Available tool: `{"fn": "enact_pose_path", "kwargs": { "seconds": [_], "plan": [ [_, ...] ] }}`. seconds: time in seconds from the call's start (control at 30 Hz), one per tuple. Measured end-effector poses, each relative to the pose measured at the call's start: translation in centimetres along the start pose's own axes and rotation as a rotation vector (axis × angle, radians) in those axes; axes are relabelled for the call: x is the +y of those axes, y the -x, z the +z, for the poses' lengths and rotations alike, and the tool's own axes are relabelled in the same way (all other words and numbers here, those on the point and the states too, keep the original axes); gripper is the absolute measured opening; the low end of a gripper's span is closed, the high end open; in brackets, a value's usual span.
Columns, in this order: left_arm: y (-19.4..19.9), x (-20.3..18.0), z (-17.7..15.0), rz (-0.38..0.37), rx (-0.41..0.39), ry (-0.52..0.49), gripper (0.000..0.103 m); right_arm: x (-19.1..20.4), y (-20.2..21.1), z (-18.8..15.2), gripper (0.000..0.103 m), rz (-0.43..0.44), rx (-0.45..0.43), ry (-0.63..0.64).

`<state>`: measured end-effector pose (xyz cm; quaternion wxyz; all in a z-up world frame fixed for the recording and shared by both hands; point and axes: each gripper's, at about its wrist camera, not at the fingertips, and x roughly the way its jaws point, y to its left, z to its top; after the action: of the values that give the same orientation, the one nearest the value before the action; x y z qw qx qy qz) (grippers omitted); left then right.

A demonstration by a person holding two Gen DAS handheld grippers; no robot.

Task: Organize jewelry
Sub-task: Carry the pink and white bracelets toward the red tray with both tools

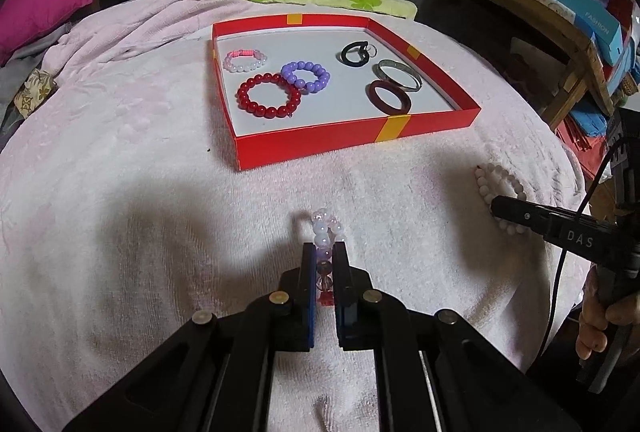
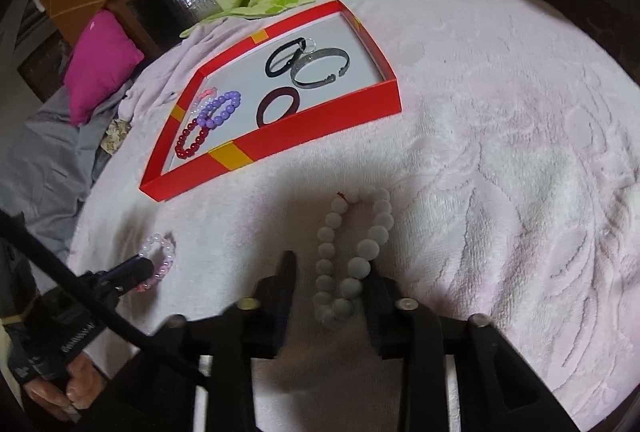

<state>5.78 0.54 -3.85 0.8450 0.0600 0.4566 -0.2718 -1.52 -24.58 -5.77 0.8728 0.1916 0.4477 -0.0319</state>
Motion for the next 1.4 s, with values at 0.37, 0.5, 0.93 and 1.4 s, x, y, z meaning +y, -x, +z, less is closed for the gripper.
{"fn": "enact_pose_path", "kwargs": {
  "seconds": [0.37, 0.5, 0.93, 1.4],
  "plan": [
    [-0.8, -0.7, 0.0, 0.017, 0.019, -0.003, 0.008, -1.2, 1.5, 0.3, 0.01, 0.044, -0.061, -0.026],
    [-1.3, -1.1, 0.0, 0.028, 0.024, -0.009, 0.008, -2.0, 1.5, 0.3, 0.01, 0.057, -0.049, -0.052],
    [1.1, -0.7, 0.6, -0.011, -0.058, 0.02, 0.008, -0.7, 3.5, 0.8, 0.01, 0.215, -0.137, -0.093],
    [3.8, 0.9, 0.3, -0.038, -0.098, 0.039, 0.008, 3.4, 2.8, 1.0, 0.01, 0.298, -0.137, -0.086]
  ]
}}
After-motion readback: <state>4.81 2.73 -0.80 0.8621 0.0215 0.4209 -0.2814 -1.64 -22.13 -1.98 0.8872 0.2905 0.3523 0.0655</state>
